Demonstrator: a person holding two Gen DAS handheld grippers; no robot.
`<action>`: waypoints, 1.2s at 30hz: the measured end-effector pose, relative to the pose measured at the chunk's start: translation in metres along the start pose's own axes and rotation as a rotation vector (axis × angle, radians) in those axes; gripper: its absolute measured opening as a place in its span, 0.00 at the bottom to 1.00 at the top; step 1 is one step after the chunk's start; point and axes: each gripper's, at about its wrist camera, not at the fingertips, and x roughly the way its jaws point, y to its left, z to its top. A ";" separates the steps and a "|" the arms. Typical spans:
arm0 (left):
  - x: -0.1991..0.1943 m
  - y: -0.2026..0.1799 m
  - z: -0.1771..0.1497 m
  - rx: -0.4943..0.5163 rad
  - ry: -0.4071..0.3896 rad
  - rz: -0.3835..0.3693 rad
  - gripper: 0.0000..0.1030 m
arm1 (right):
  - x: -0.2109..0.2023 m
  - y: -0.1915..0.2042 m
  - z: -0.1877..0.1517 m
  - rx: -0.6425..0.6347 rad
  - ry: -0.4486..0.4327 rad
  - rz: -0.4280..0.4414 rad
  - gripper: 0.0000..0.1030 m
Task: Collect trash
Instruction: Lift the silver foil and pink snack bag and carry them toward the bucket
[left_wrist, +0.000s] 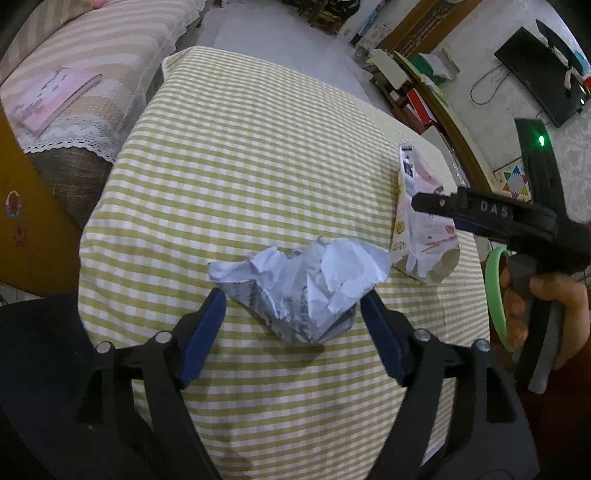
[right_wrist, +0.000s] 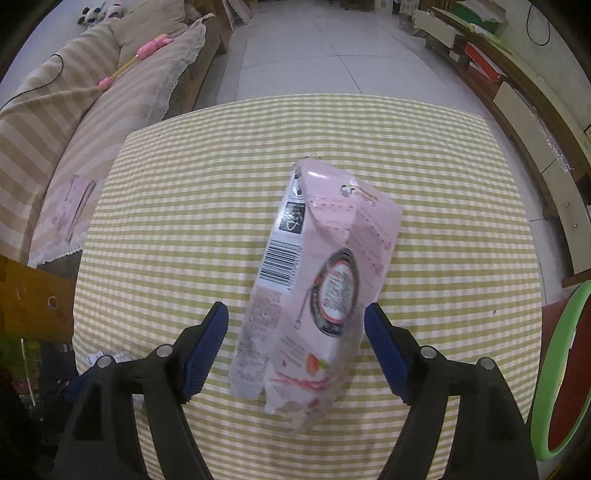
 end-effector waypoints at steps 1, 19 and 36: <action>0.002 -0.003 0.000 0.010 0.003 0.000 0.72 | 0.000 0.000 0.001 0.003 0.000 0.001 0.71; 0.009 -0.012 0.007 0.047 0.004 -0.029 0.52 | 0.018 0.000 0.007 0.047 0.013 -0.020 0.78; -0.014 -0.012 0.009 0.055 -0.048 0.004 0.51 | -0.024 -0.017 -0.035 0.118 -0.083 0.103 0.63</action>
